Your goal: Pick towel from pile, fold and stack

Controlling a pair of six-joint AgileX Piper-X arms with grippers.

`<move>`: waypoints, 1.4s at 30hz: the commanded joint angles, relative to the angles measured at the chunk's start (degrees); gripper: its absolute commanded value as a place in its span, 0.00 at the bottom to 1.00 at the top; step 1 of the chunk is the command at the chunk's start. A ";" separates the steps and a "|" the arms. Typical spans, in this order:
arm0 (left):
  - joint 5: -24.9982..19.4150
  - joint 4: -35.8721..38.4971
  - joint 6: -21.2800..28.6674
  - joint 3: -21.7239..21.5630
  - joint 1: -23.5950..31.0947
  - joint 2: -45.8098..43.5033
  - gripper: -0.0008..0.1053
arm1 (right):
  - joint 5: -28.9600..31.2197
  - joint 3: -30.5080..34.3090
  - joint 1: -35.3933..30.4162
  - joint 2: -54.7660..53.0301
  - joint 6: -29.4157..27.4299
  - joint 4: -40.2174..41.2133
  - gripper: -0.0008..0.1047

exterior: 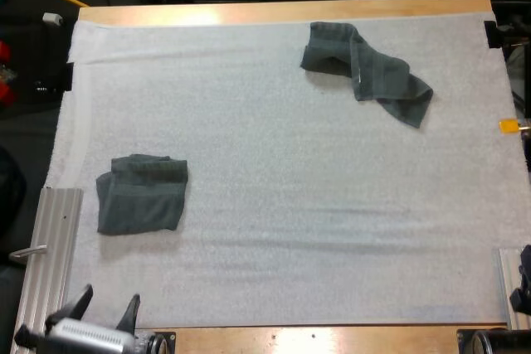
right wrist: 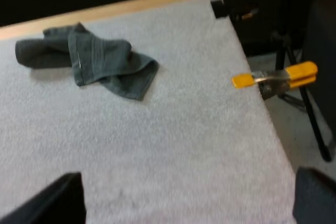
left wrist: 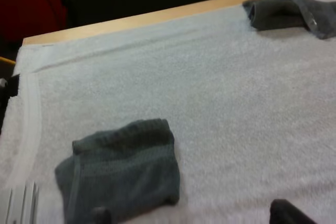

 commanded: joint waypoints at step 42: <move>4.61 -21.04 0.33 19.68 0.03 -9.89 0.55 | 0.29 19.61 -0.05 -11.53 -0.29 -20.94 0.74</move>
